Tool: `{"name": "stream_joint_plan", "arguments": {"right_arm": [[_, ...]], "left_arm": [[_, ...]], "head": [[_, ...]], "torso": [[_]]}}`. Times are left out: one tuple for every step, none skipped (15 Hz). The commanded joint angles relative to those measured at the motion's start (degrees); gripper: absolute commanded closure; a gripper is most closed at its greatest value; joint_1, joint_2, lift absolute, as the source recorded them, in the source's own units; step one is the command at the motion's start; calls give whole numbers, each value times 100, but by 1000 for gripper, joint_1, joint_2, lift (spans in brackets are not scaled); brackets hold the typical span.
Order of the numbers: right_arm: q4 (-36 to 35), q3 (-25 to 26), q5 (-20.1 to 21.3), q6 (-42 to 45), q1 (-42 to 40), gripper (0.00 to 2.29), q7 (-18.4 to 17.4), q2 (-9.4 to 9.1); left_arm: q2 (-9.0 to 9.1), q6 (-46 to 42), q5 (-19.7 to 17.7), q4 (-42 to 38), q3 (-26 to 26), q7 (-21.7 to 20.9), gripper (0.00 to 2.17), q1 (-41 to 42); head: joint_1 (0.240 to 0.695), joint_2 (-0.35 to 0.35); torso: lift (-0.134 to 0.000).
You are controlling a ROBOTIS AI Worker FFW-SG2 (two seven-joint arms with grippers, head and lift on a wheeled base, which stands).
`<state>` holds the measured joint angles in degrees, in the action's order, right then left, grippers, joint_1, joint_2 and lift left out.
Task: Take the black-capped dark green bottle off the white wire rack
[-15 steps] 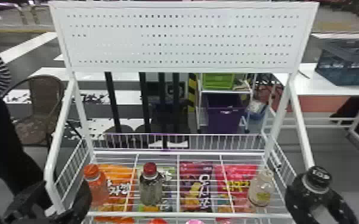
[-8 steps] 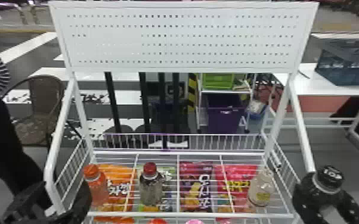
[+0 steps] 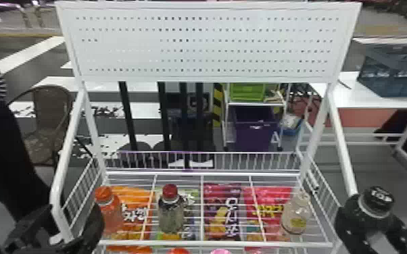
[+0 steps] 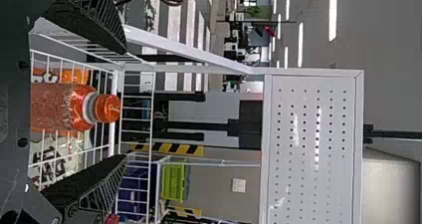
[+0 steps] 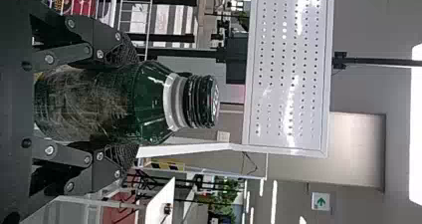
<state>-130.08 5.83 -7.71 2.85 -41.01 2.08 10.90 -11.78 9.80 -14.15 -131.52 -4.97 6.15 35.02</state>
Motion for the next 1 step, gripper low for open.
{"name": "stream_joint_plan", "arguments": {"right_arm": [[0,41,-3,0,-3,1288,3,0]], "left_arm": [[0,18,0,3,5,9,144,-13]], "head": [[499,0]], "torso": [[0]]}}
